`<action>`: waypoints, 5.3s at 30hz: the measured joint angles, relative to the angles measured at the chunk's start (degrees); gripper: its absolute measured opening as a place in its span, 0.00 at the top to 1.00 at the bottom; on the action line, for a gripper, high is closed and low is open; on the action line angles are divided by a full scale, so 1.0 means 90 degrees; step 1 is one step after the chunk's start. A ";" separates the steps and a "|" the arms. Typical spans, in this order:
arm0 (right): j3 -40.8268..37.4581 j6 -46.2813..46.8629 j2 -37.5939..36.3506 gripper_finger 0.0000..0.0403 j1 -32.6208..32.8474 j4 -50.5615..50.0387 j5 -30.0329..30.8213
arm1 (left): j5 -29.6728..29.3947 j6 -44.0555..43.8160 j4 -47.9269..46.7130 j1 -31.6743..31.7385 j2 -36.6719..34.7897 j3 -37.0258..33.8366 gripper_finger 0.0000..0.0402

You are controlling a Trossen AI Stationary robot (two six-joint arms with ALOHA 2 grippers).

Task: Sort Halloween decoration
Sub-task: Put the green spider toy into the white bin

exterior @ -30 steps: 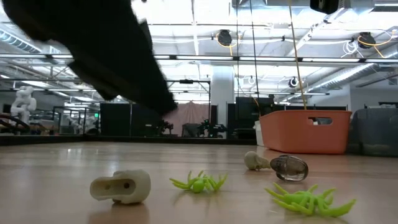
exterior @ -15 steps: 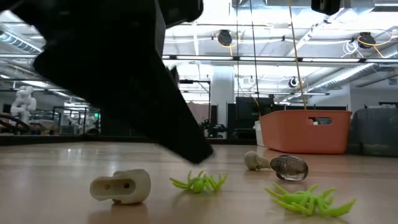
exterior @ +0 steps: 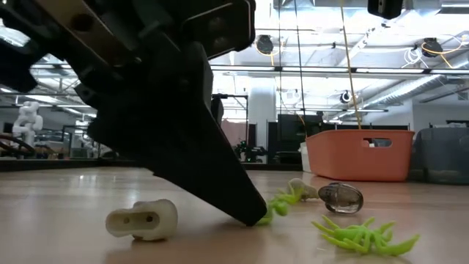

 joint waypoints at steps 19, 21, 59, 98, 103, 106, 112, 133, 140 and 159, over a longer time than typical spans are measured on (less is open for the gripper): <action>0.0000 0.0091 0.0000 0.59 0.0000 -0.0124 -0.0002 | 0.0128 -0.0512 0.0056 0.0264 -0.0414 -0.0017 1.00; 0.0000 0.0095 0.0000 0.59 0.0000 -0.0121 -0.0002 | 0.0126 -0.0513 0.0056 0.0263 -0.0655 -0.0017 1.00; 0.0000 0.0233 -0.0049 0.59 0.0000 -0.0043 0.0005 | -0.1813 0.5709 0.0610 0.0929 -0.4966 0.0000 1.00; 0.2307 -0.6249 0.2377 0.54 -0.0006 0.3054 0.1694 | -0.2912 -0.1462 0.0514 0.1162 -0.4836 0.0000 1.00; 0.2307 -0.6112 0.2514 0.57 -0.0062 0.3011 0.1694 | -0.2910 -0.1084 0.0729 0.1162 -0.4832 0.0000 1.00; 0.2307 -0.6052 0.2583 0.59 -0.0114 0.3043 0.1685 | -0.2910 -0.0977 0.0810 0.1162 -0.4833 0.0000 1.00; 0.2307 -0.6052 0.2746 0.63 -0.0177 0.3379 0.1669 | -0.2888 -0.0966 0.0807 0.1162 -0.4833 0.0000 1.00; 0.2307 -0.5566 0.2738 0.99 -0.0422 0.3490 0.1205 | -0.2868 -0.0958 0.0779 0.1162 -0.4833 0.0000 1.00; 0.2307 -0.5295 0.2523 1.00 -0.0423 0.3359 0.1175 | -0.2975 -0.0676 0.0803 0.1162 -0.4850 0.0000 0.86; 0.2305 -0.5115 0.0772 1.00 -0.1127 0.1626 0.1522 | -0.2622 -0.1169 0.0602 0.1943 -0.4923 0.0000 0.59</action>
